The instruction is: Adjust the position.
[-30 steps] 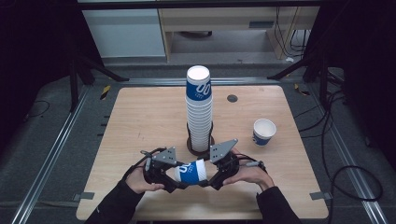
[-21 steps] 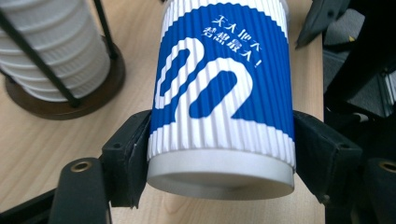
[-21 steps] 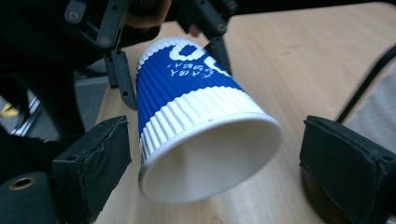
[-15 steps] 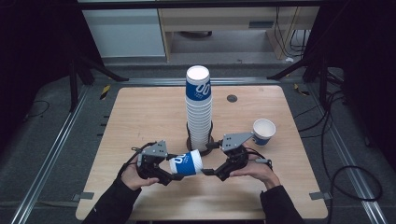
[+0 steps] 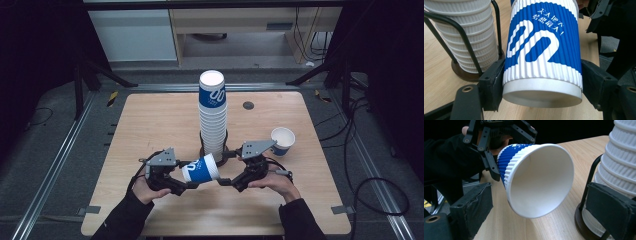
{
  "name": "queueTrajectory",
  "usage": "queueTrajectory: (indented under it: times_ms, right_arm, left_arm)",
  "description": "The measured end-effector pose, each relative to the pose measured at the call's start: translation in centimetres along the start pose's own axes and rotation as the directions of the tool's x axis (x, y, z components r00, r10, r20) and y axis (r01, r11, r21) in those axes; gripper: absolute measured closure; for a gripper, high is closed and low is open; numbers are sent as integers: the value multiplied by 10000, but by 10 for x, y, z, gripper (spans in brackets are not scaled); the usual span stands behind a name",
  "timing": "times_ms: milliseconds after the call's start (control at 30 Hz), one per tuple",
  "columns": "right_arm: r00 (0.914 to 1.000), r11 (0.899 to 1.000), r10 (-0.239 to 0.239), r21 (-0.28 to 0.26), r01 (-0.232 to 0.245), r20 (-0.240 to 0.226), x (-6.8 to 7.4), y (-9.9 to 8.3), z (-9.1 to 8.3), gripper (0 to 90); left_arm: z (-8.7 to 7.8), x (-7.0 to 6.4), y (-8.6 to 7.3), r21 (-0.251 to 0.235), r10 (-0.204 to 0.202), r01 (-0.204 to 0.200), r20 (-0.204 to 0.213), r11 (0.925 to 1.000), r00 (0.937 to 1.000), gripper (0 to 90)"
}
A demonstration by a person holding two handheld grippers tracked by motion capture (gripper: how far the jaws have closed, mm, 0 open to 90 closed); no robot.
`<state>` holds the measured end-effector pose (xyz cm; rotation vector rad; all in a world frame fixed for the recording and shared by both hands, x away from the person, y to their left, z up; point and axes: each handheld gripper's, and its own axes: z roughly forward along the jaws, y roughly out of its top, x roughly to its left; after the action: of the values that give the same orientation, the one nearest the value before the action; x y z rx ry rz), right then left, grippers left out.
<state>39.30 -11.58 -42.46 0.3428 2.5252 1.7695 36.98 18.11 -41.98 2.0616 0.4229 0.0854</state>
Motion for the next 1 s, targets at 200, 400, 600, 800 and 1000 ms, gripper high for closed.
queueTrajectory:
  times_ms: [200, 400, 600, 800, 1000]
  right_arm:
    - [9996, 9997, 135, -210, -140, -235, 0, 0, 2, 71]
    - [9977, 9996, 281, -77, -286, -612, 2, -2, 8, 68]
    - [9958, 9992, 380, -46, -385, -830, 2, -4, 12, 70]
    - [9923, 9988, 490, 93, -483, -1141, 3, -5, 17, 100]
    - [9863, 9982, 598, 136, -584, -1536, 3, -6, 16, 140]
  left_arm:
    - [4, -2, 0, -62, 84, -83, 137, 9999, 9999, 265]
    - [5, -6, 1, -271, 275, -267, 297, 9993, 9992, 265]
    - [6, -11, 3, -361, 458, -439, 527, 9984, 9976, 266]
    - [10, -14, 3, -248, 575, -558, 748, 9981, 9955, 267]
    - [10, -13, 2, -167, 506, -492, 975, 9986, 9939, 267]
